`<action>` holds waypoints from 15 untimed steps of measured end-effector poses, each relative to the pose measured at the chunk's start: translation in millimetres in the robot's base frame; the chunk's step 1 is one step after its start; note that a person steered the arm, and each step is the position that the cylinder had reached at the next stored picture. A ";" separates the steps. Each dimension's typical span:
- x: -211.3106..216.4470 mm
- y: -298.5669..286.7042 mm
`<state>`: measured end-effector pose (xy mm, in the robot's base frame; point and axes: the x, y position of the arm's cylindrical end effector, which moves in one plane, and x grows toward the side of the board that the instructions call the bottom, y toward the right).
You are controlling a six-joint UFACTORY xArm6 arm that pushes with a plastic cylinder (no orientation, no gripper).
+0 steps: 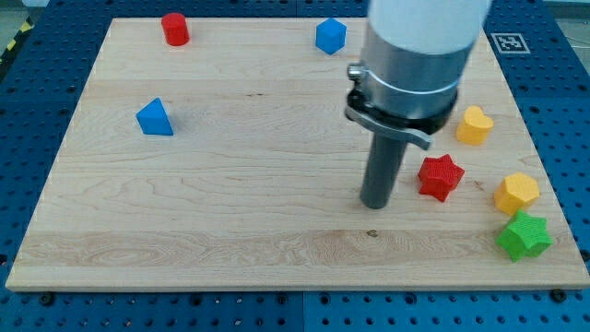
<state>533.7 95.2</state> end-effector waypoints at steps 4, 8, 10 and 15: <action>84.7 87.5; 75.2 34.4; 44.2 11.0; -132.4 -3.6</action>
<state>401.4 91.6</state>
